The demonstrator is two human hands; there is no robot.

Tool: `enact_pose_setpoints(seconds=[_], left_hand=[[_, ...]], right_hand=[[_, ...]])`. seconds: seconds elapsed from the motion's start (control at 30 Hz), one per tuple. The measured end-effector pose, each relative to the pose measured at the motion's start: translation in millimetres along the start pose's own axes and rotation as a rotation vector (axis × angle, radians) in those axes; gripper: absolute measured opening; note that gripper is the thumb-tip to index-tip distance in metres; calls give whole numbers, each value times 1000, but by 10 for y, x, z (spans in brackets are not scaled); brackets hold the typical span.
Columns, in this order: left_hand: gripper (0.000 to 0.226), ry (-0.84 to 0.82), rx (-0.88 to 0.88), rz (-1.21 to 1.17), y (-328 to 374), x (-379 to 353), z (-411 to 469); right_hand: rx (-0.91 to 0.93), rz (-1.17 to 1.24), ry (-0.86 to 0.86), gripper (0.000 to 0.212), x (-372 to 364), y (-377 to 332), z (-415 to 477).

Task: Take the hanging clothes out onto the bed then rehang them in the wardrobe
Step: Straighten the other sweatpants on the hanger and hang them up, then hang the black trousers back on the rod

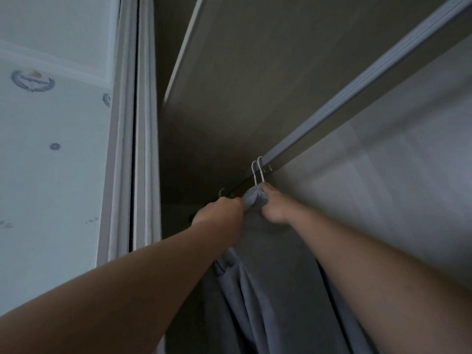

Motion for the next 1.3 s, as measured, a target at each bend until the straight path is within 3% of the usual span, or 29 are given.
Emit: enact_pose_setpoints(seconds=[0.17, 0.23, 0.4, 0.53, 0.67, 0.93, 1.3], left_hand=[[23, 51, -32, 131, -73, 98, -235], [20, 191, -74, 248, -148, 185, -415], [38, 566, -200, 256, -486, 464, -1082], [48, 687, -154, 175, -1027, 493, -1779], [56, 639, -26, 104, -1763, 243, -2577], [64, 388, 194, 105, -3206, -417, -4883], [69, -28, 845, 80, -4235, -1131, -8977]], right_hand=[[2, 27, -34, 55, 41, -59, -136], [16, 84, -6, 48, 106, -138, -235], [124, 161, 160, 68, 185, -641, -690], [358, 170, 275, 62, -79, -1340, -1306], [587, 134, 204, 61, -657, -2142, -2026], [758, 148, -127, 63, -2397, -3693, -3553], [991, 334, -729, 68, -4491, -5598, -6451]])
Point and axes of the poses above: each hand's wrist, its own z-axis towards the middle knuckle, its own x-axis out of the back of the hand, y = z × x, the point moved 3 cm from there along z, towards the middle knuckle, and after that the axes turned 11 degrees about -y, right-handed, at the moved point
